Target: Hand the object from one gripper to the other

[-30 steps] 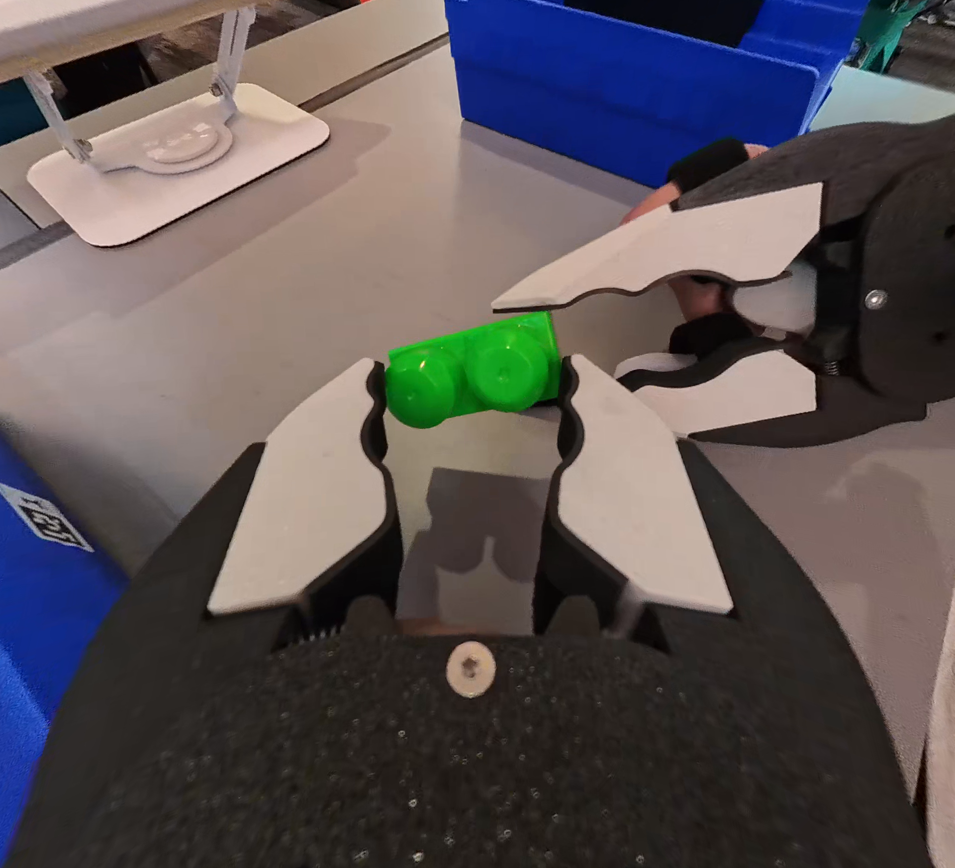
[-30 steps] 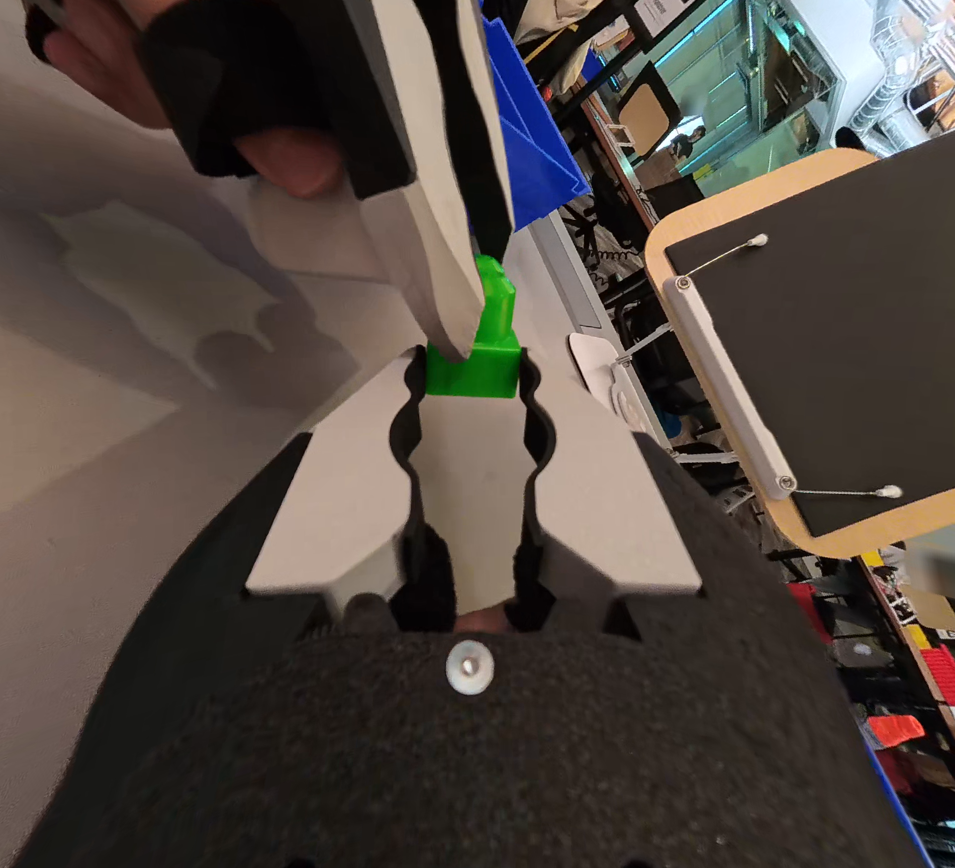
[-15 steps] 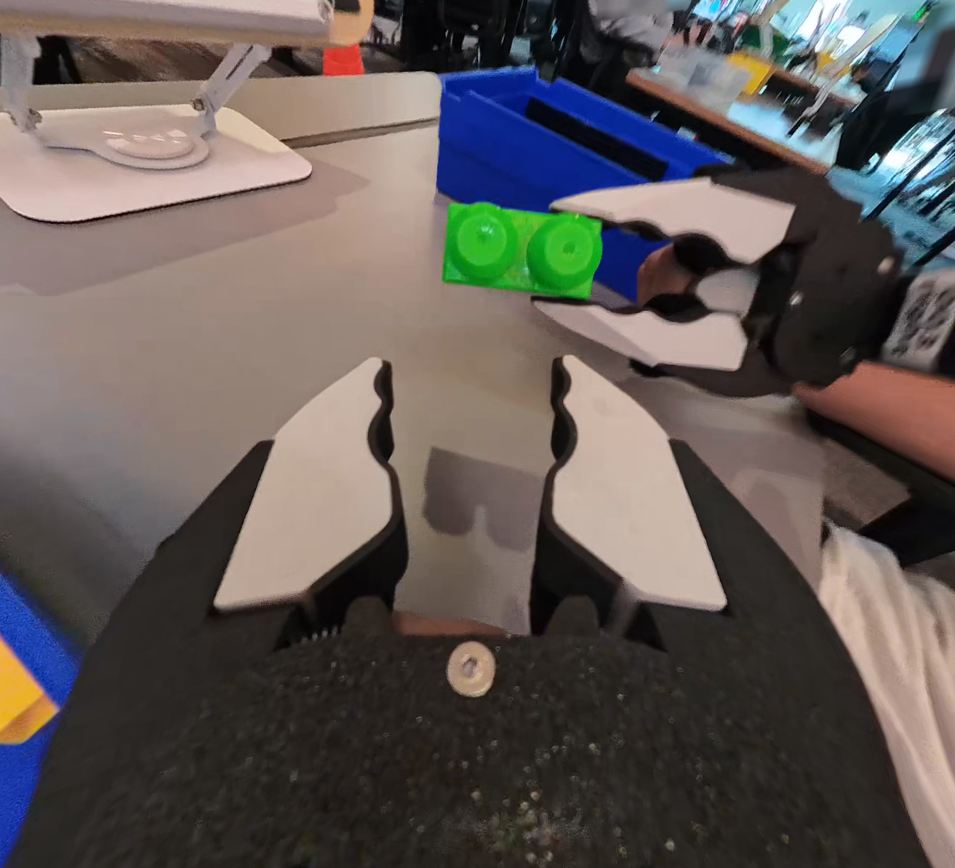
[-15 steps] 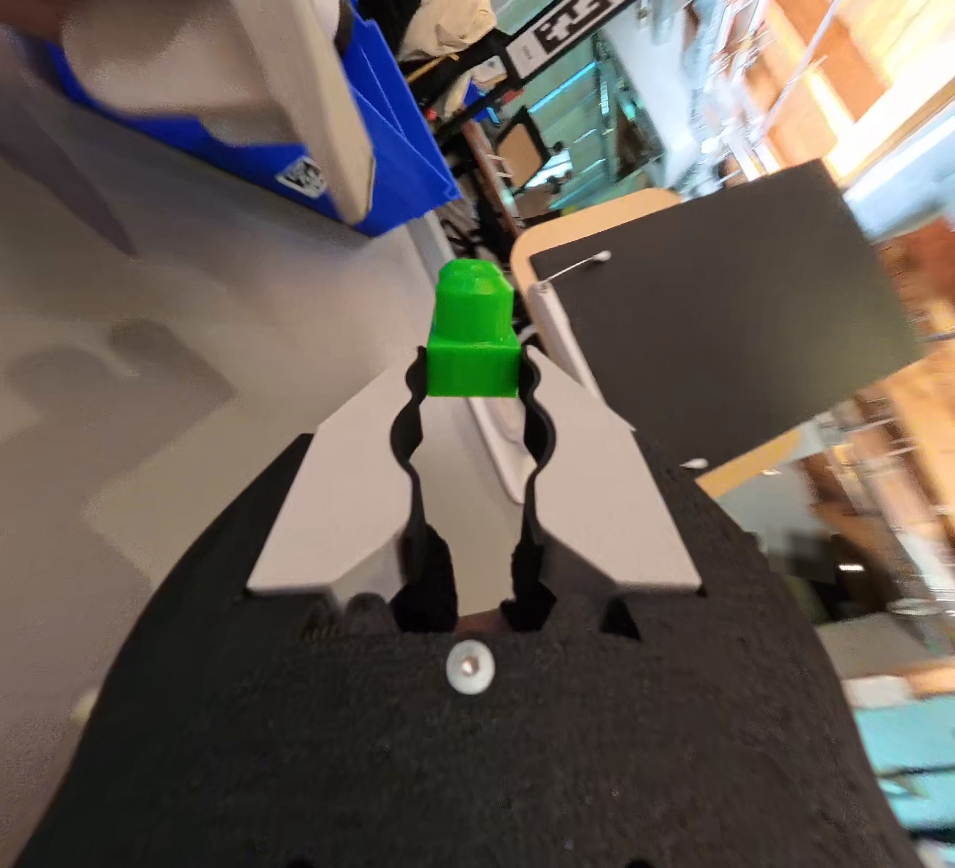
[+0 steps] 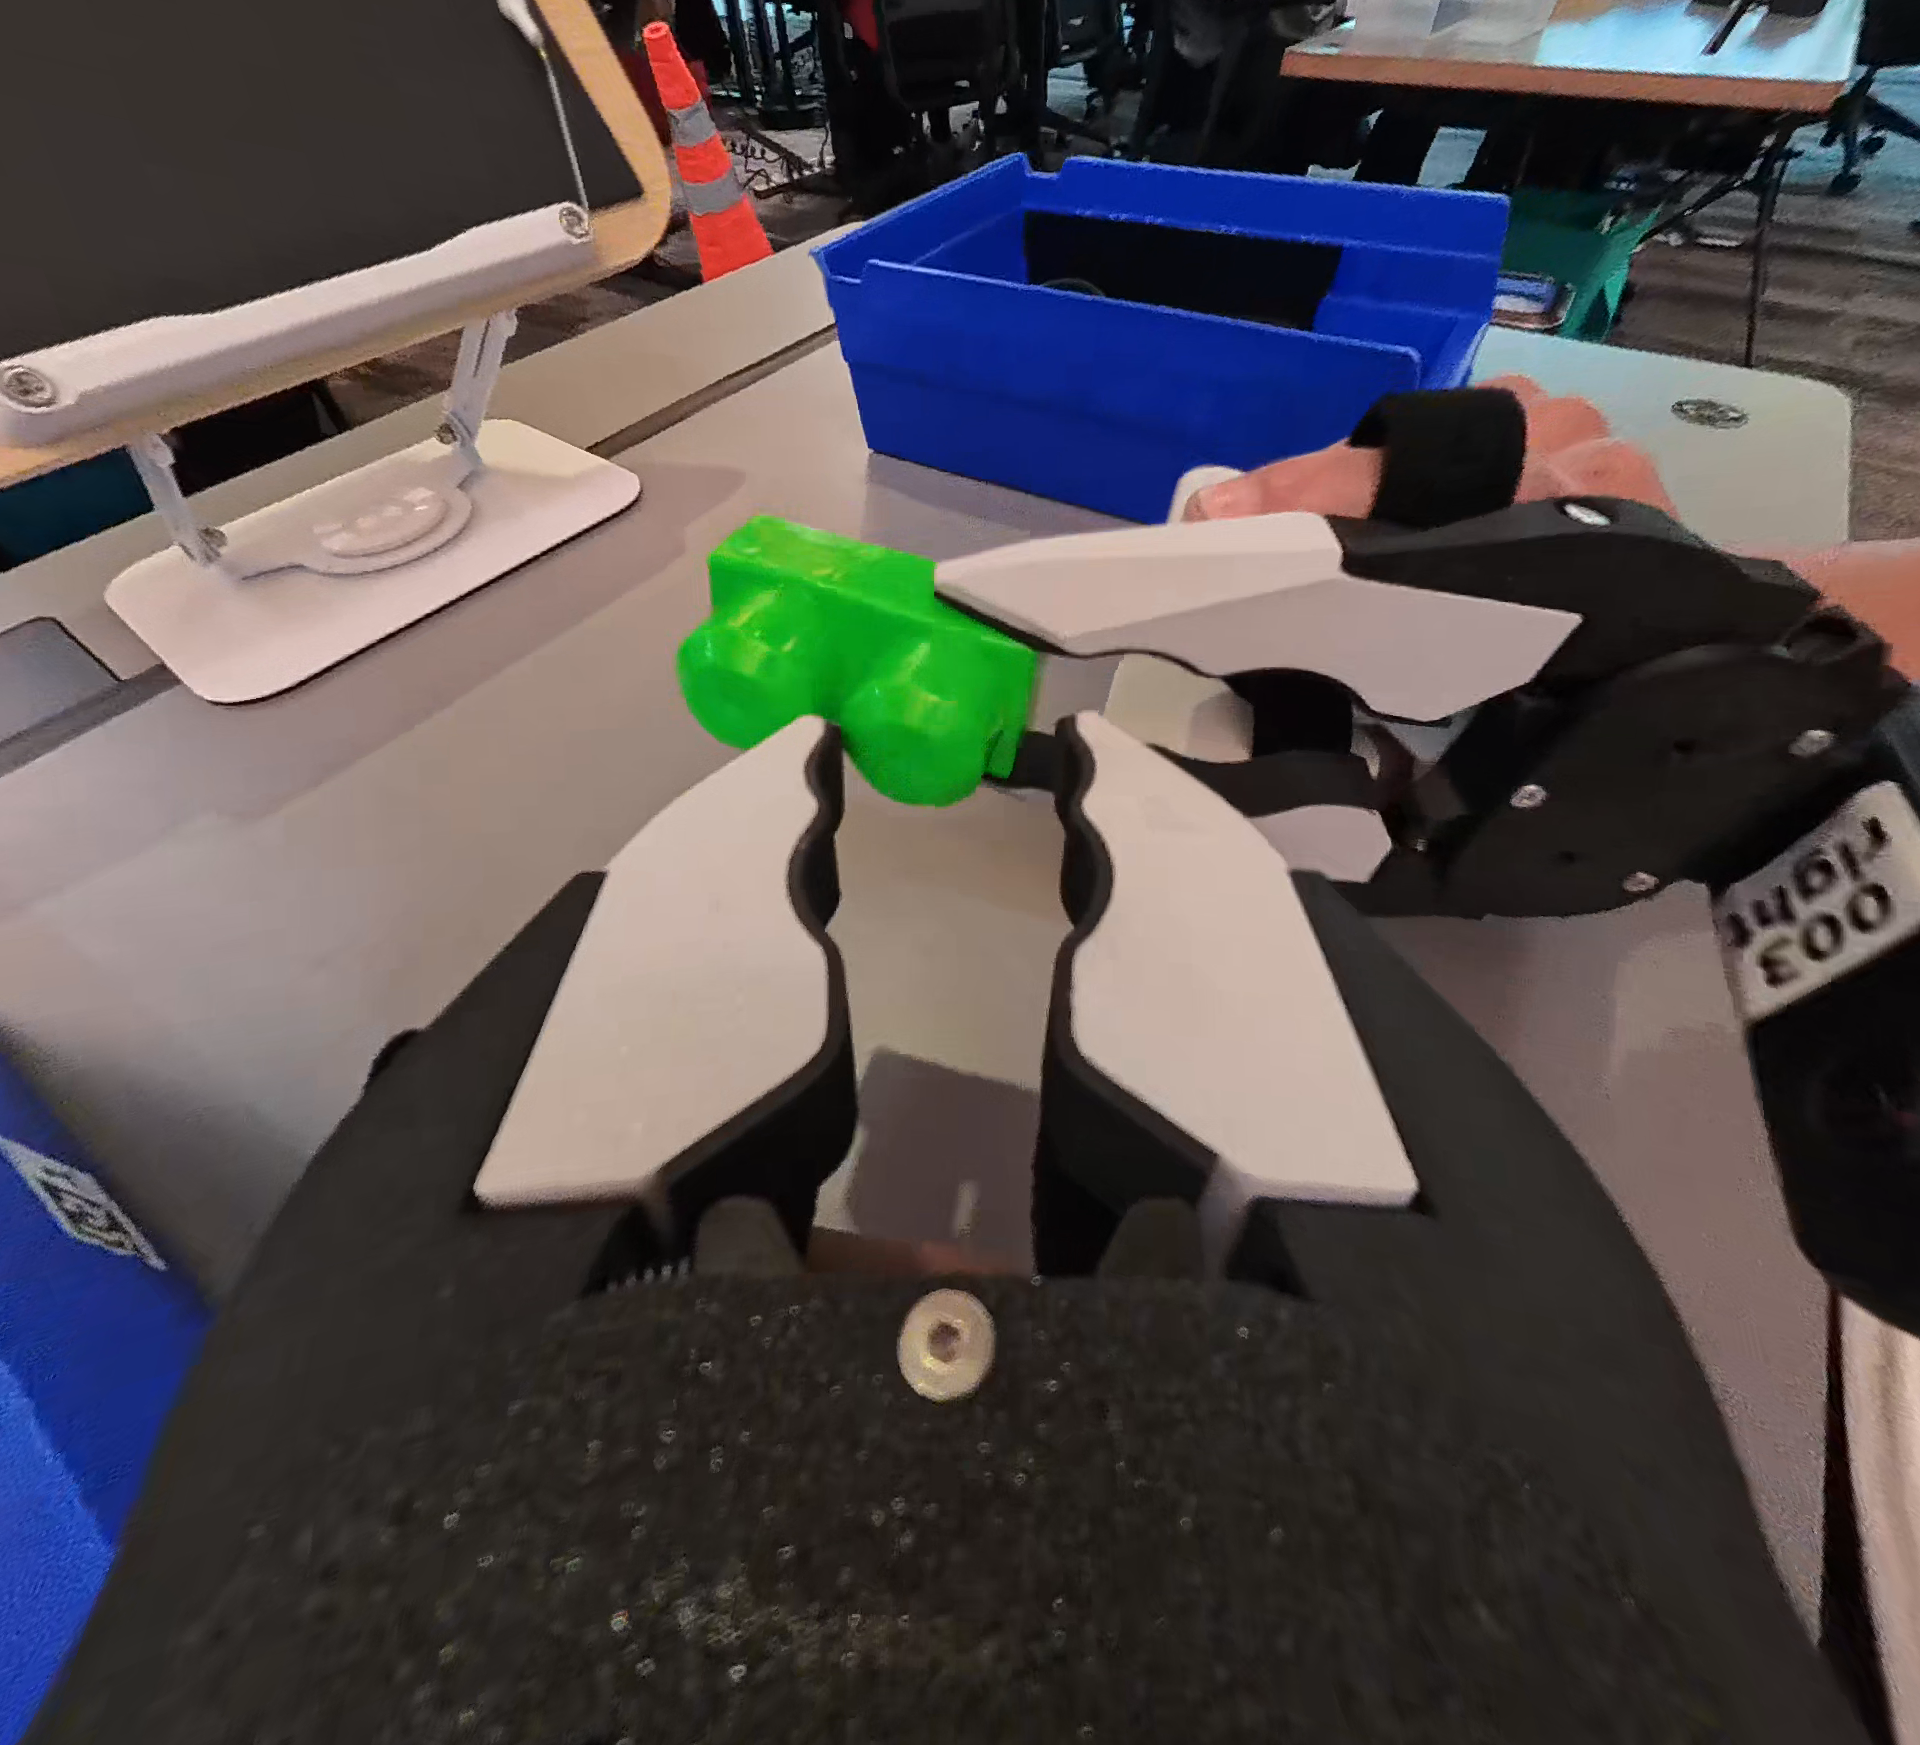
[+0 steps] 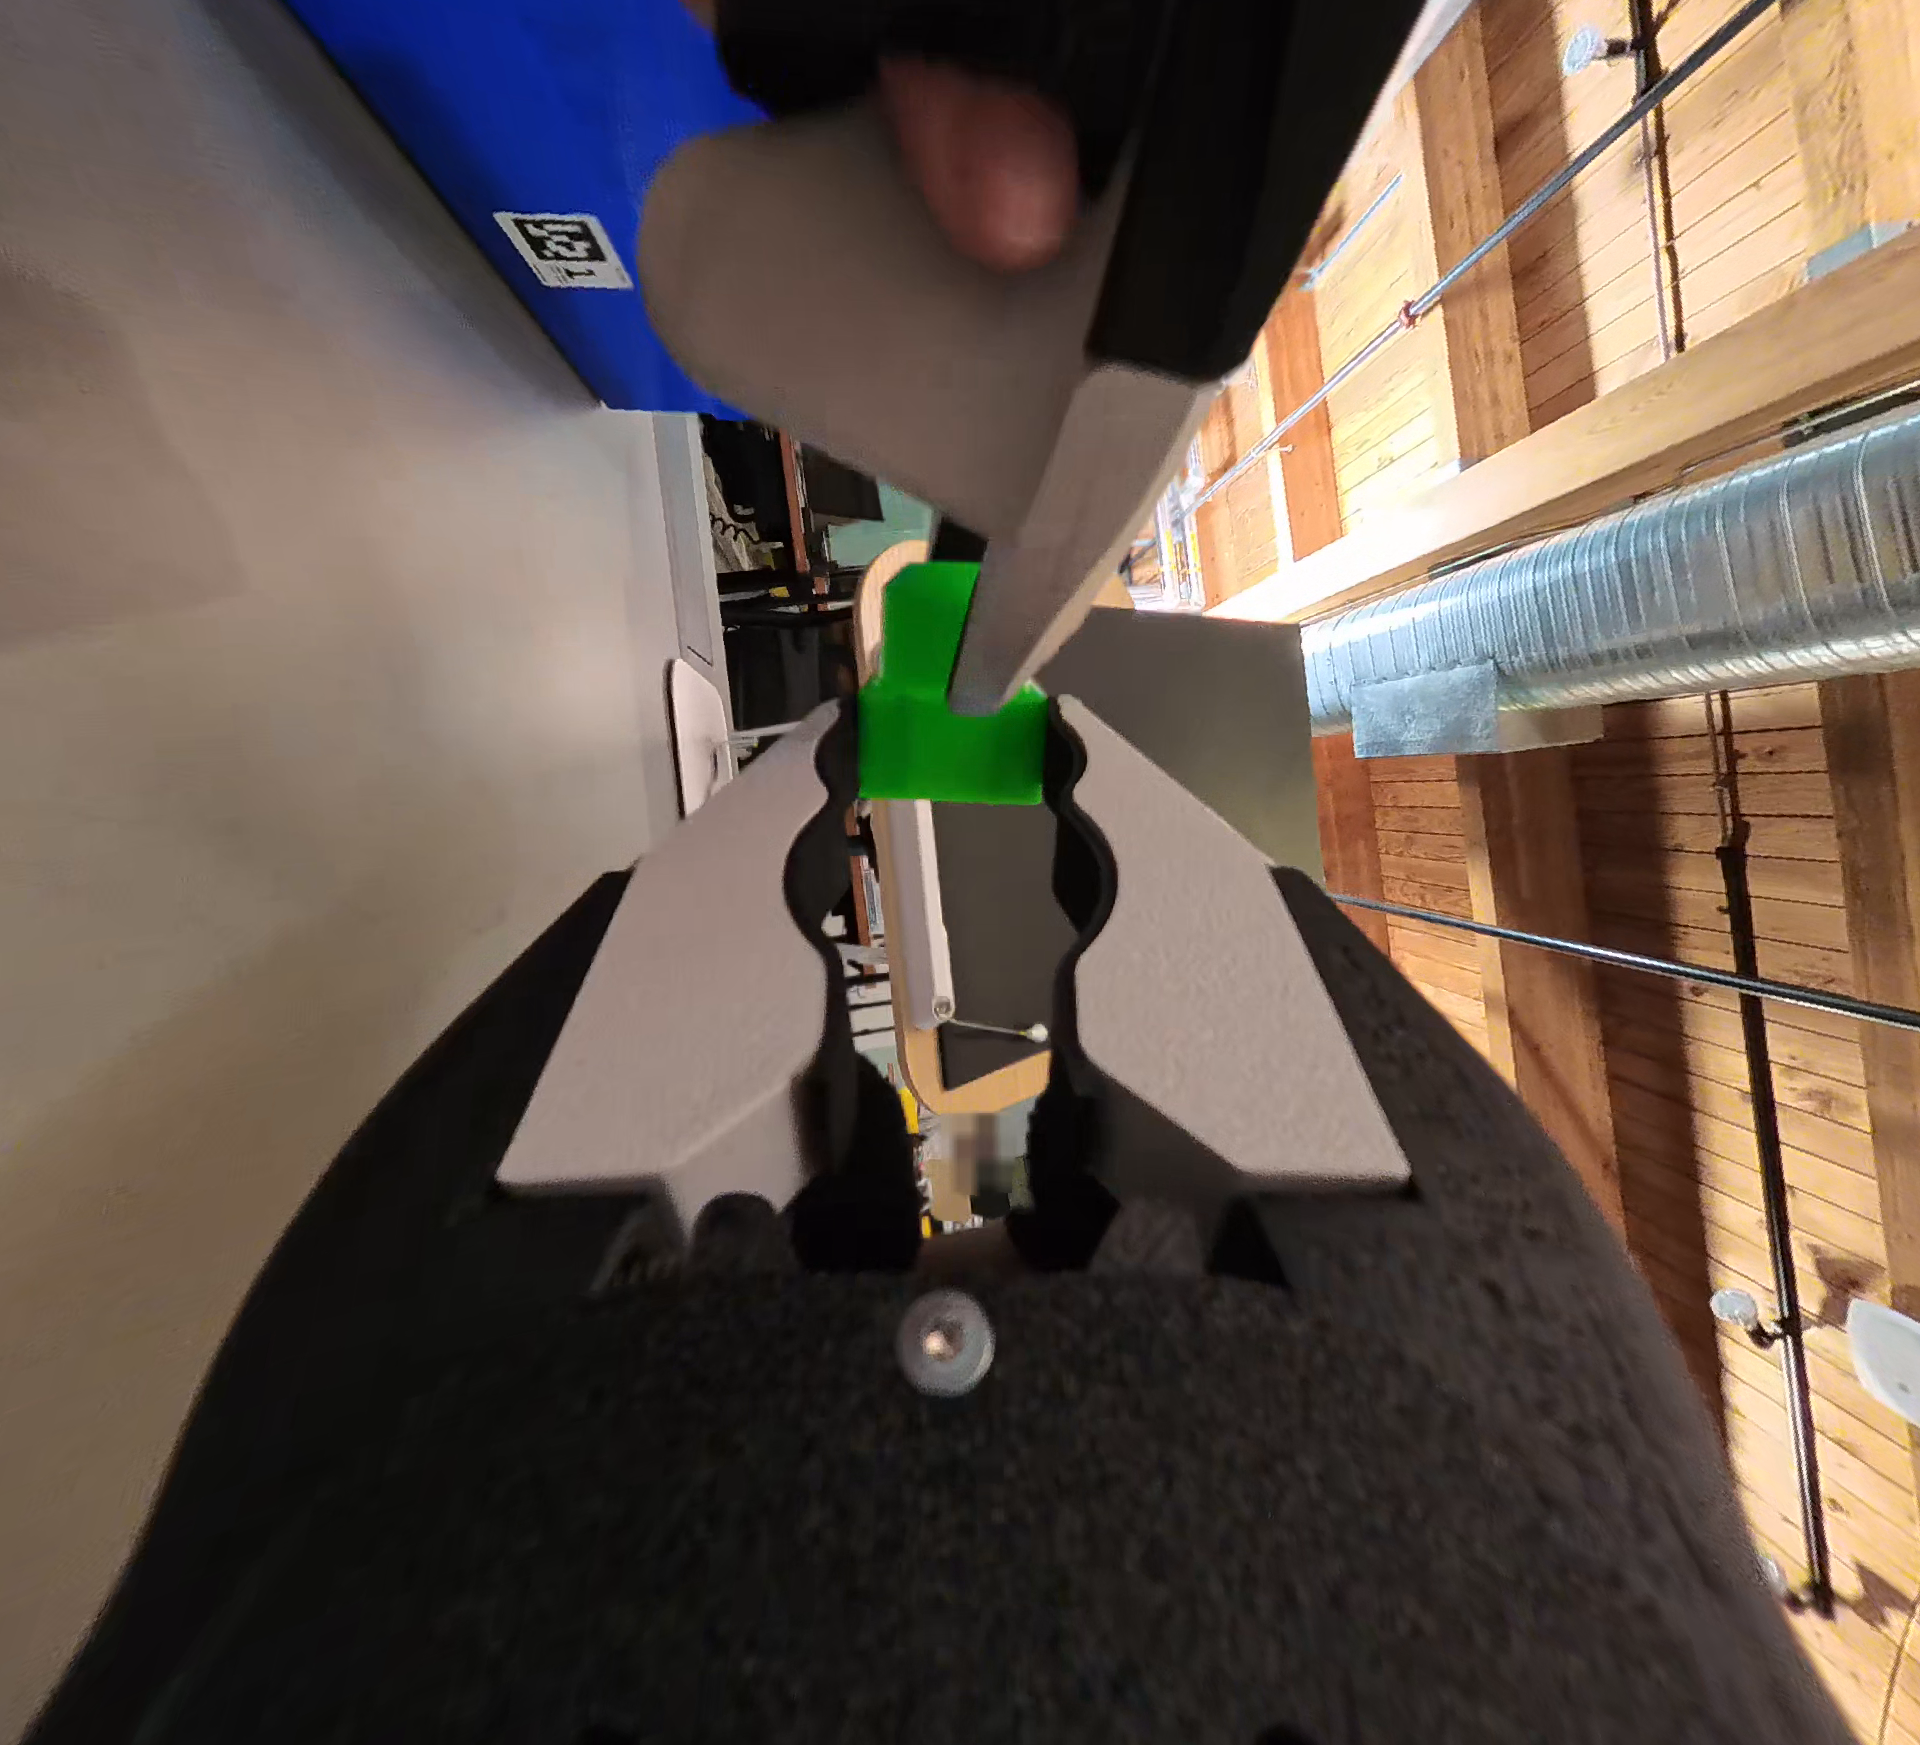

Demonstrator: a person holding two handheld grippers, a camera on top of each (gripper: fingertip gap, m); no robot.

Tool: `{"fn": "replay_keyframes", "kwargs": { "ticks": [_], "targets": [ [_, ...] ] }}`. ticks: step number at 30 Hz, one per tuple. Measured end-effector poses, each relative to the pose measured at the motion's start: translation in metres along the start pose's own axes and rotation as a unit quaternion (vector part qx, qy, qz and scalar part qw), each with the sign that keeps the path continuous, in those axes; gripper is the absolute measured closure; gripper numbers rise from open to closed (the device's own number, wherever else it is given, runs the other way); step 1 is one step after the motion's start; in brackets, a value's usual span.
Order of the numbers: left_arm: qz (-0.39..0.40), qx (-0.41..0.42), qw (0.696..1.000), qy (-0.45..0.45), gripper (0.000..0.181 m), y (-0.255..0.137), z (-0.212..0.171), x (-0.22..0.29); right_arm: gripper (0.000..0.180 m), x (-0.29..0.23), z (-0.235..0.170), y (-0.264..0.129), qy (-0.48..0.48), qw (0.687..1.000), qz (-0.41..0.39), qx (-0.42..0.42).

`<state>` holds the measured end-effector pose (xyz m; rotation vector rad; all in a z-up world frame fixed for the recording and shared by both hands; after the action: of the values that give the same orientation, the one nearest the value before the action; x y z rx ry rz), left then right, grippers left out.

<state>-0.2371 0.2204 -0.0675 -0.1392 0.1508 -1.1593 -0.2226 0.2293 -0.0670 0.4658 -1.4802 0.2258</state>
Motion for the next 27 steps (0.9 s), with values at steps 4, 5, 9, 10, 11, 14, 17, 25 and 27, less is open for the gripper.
{"fn": "replay_keyframes", "kwargs": {
  "ticks": [4,5,9,10,11,14,17,25,27],
  "targets": [
    [0.015,-0.001,1.000,0.018,0.146,-0.001,-0.001,-0.003,0.145,0.000,0.006,-0.001,-0.001,1.000,-0.002,-0.002],
    [0.016,-0.002,1.000,0.020,0.146,-0.002,0.000,-0.003,0.145,0.001,0.007,0.000,0.005,1.000,-0.007,0.000],
    [0.035,-0.012,0.997,0.065,0.147,-0.002,0.004,-0.004,0.143,0.001,0.006,0.000,0.053,0.998,-0.017,0.015],
    [0.042,-0.019,0.996,0.079,0.147,-0.002,0.003,-0.005,0.132,-0.005,0.007,-0.001,0.068,0.997,0.015,0.016],
    [0.049,-0.019,0.995,0.090,0.147,-0.003,0.003,-0.008,0.126,-0.009,0.009,-0.002,0.094,0.995,0.038,0.017],
    [0.057,-0.021,0.994,0.095,0.147,-0.009,0.002,-0.018,0.113,-0.015,0.021,-0.010,0.220,0.968,0.109,0.045],
    [0.029,-0.015,0.995,0.098,0.147,-0.016,0.003,-0.023,0.109,-0.022,0.024,-0.013,0.412,0.883,0.212,0.069],
    [-0.179,-0.004,0.982,0.068,0.147,-0.042,0.003,0.016,0.112,-0.016,0.009,-0.057,0.768,0.350,0.515,0.151],
    [-0.251,-0.008,0.967,0.040,0.147,-0.048,0.001,0.038,0.112,-0.009,0.008,-0.073,0.768,0.196,0.589,0.158]
  ]
}}
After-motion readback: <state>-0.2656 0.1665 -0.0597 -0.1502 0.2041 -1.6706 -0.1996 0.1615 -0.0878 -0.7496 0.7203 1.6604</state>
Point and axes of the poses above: each gripper's, where its closed fingertips meet, y out along the fingers, z out of its top, x = y × z across the jaws, the point moved 1 cm from there along -y, back along the fingers, and after that the axes turned 5 degrees about x, right-handed, at the moved point
